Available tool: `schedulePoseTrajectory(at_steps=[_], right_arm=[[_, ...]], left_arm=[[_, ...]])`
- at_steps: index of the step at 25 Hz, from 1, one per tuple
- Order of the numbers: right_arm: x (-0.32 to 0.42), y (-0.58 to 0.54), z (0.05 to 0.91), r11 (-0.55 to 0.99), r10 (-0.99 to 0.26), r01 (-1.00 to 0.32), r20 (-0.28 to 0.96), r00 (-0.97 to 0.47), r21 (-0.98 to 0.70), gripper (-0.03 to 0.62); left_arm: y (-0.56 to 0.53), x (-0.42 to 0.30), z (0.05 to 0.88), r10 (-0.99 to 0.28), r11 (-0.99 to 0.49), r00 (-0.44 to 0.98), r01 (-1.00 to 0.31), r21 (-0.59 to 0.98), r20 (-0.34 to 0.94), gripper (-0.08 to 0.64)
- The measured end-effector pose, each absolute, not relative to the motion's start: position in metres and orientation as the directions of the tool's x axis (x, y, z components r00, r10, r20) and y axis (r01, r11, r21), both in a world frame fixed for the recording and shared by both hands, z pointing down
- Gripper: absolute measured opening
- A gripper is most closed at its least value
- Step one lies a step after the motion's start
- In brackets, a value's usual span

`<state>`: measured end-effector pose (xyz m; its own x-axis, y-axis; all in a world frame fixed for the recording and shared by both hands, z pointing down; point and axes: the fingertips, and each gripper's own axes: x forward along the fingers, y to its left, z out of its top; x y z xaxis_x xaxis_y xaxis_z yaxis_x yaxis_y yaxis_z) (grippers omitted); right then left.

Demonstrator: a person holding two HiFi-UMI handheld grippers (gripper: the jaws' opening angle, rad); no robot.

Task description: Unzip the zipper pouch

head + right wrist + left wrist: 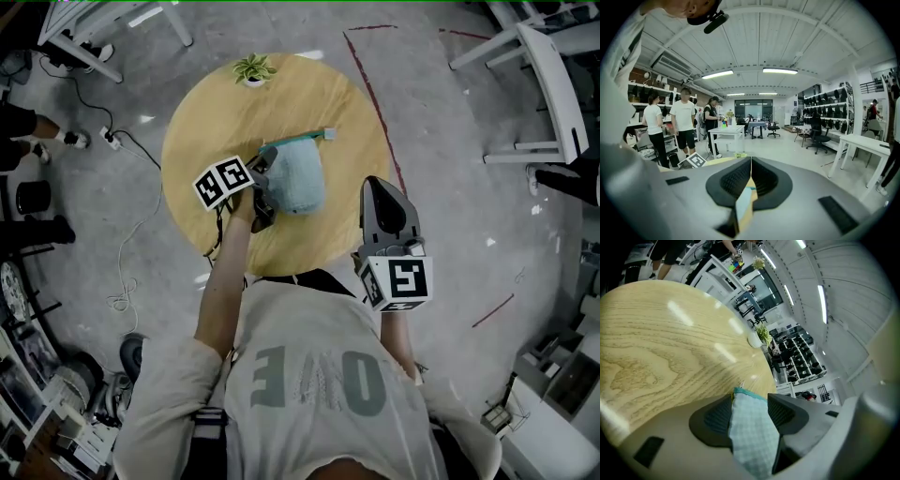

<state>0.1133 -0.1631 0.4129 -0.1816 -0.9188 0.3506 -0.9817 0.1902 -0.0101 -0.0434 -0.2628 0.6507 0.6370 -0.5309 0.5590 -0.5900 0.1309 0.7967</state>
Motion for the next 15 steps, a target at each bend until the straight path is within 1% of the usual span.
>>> schedulePoseTrajectory(at_steps=[3, 7, 11, 15], right_arm=[[0.113, -0.161, 0.414, 0.192, -0.918, -0.981, 0.352, -0.183, -0.011, 0.029], [0.114, -0.16, 0.415, 0.198, -0.916, -0.98, 0.354, -0.188, -0.009, 0.029], [0.112, -0.16, 0.417, 0.205, -0.913, -0.979, 0.359, -0.194, -0.007, 0.029], [0.109, -0.158, 0.417, 0.216, -0.913, -0.976, 0.353, -0.203, -0.003, 0.03]], left_arm=[[-0.262, -0.045, 0.657, -0.518, 0.158, 0.638, -0.584, 0.796, 0.57, 0.213], [-0.259, -0.05, 0.667, -0.488, 0.187, 0.62, -0.613, 0.767, 0.614, 0.07], [-0.258, -0.051, 0.668, -0.476, 0.186, 0.625, -0.615, 0.766, 0.618, 0.046], [-0.26, -0.05, 0.663, -0.498, 0.172, 0.626, -0.608, 0.775, 0.6, 0.034]])
